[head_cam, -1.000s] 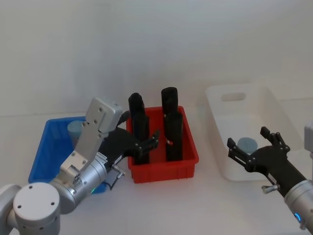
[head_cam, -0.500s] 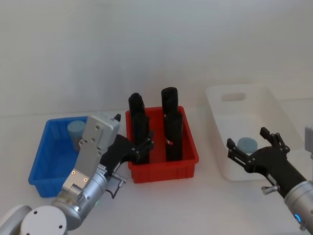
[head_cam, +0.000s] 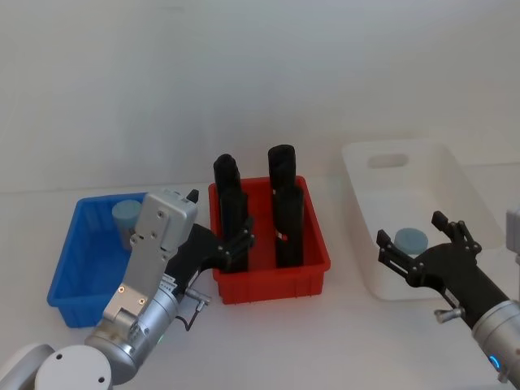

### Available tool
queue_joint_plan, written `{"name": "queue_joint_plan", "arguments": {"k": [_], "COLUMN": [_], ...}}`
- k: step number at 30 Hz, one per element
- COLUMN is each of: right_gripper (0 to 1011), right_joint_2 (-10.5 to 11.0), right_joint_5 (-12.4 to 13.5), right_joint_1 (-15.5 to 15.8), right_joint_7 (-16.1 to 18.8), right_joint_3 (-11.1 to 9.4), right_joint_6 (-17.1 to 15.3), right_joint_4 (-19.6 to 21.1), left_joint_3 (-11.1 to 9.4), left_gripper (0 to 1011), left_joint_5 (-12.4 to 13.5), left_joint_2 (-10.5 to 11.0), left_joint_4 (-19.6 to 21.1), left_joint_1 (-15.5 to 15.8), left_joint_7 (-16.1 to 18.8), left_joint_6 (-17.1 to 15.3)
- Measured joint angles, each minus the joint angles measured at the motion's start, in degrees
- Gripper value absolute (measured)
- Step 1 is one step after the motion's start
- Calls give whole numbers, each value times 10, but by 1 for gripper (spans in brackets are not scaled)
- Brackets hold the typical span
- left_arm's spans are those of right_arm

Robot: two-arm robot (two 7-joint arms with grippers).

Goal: Pick the cotton swabs from the blue box and place them into the white box.

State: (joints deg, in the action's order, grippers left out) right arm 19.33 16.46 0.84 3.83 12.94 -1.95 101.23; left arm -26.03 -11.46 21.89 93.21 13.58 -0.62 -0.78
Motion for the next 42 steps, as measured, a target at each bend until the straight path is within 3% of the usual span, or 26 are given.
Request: {"name": "queue_joint_plan", "arguments": {"k": [29, 42], "right_gripper": [1001, 1001], "right_joint_2": [-3, -22], "right_joint_5": [-4, -28], "right_joint_1": [-7, -53], "right_joint_7": [7, 45], "right_joint_3": [0, 3], "right_joint_6": [2, 12], "right_joint_4": [-9, -71], "left_joint_3": [0, 0], "left_gripper": [1004, 1004], "left_joint_5": [0, 0], "left_joint_2": [0, 0], "left_joint_4": [0, 0], "left_joint_1": [0, 0], "left_joint_7": [0, 0], "left_joint_6": [0, 0]}}
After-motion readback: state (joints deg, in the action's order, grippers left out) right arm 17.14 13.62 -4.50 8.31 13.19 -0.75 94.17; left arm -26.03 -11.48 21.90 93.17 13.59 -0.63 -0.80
